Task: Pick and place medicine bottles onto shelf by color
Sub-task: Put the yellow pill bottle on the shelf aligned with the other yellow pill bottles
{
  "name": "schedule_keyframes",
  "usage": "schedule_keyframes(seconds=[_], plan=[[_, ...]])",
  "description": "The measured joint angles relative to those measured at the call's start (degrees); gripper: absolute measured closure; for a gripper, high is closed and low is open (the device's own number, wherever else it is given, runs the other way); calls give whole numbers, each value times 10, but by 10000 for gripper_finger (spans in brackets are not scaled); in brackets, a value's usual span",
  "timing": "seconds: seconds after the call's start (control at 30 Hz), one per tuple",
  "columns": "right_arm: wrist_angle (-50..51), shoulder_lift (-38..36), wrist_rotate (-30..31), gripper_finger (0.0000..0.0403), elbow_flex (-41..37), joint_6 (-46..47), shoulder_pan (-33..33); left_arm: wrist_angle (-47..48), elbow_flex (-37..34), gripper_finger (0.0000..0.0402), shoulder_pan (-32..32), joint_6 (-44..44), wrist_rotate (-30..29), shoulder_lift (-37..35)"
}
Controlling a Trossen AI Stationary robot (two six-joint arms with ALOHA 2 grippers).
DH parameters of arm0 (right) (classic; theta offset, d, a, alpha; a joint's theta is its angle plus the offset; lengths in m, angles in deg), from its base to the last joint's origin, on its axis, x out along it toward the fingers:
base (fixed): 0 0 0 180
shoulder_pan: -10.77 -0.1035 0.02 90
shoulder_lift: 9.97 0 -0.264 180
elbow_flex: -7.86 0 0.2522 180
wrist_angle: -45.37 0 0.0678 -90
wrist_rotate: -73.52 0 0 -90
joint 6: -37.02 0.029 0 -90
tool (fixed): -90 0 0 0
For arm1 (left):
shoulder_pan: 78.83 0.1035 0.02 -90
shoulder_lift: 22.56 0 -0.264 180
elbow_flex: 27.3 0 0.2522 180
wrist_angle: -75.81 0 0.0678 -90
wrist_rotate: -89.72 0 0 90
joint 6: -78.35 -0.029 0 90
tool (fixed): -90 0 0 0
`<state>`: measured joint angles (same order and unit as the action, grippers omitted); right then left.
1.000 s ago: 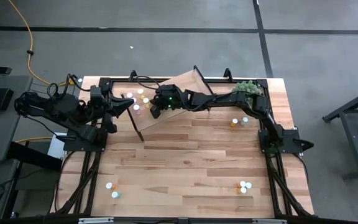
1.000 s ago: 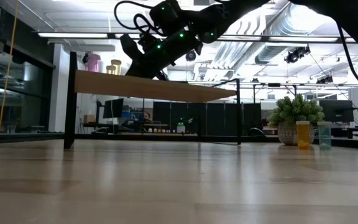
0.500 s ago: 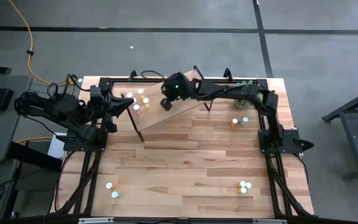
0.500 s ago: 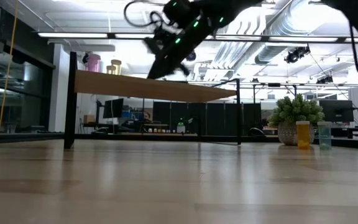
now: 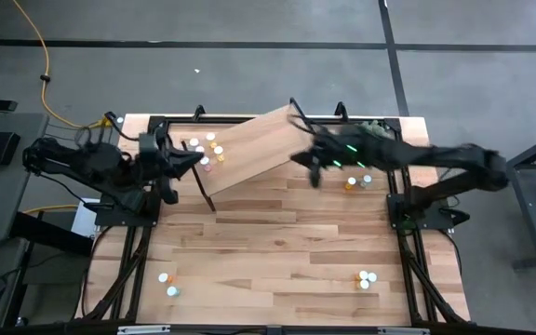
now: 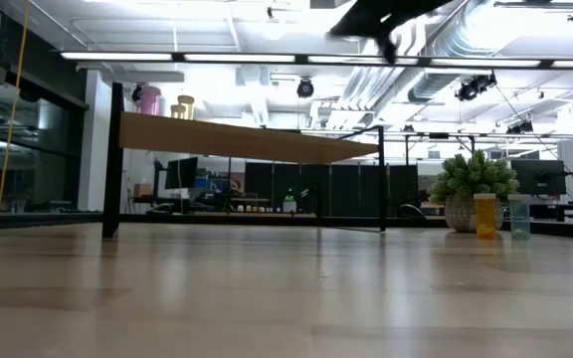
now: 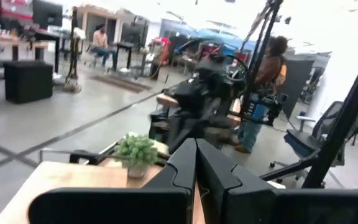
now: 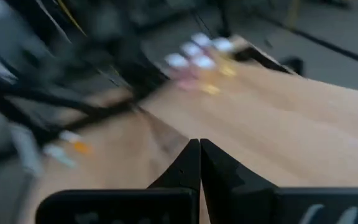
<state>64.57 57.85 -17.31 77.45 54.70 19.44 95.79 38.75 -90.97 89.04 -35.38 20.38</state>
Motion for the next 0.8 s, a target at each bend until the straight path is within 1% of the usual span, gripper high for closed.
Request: schedule_keyframes(seconds=[0.07, 0.13, 0.2, 0.27, 0.3, 0.4, 0.53, 0.7, 0.8], plan=[[-65, -59, 14, 403, -53, 26, -36, -103, -59, 401, 1, -15, 20, 2], [-125, -106, 34, 403, -95, 32, -67, -232, -135, 401, 7, -29, 60, 8], [-164, -139, 53, 403, -125, 29, -94, -372, -206, 401, 13, -30, 101, 19], [-181, -160, 71, 403, -144, 28, -112, -466, -254, 401, 16, -18, 109, 29], [-185, -168, 77, 403, -148, 28, -119, -487, -268, 402, 17, -13, 104, 32], [-185, -177, 81, 403, -154, 28, -128, -482, -283, 401, 17, -11, 89, 34], [-183, -173, 81, 403, -155, 23, -134, -473, -282, 402, 17, -37, 88, 33], [-182, -167, 80, 403, -155, 14, -132, -472, -282, 398, 17, -38, 88, 34], [-184, -167, 81, 403, -155, 14, -128, -469, -282, 388, 17, -38, 88, 34]])
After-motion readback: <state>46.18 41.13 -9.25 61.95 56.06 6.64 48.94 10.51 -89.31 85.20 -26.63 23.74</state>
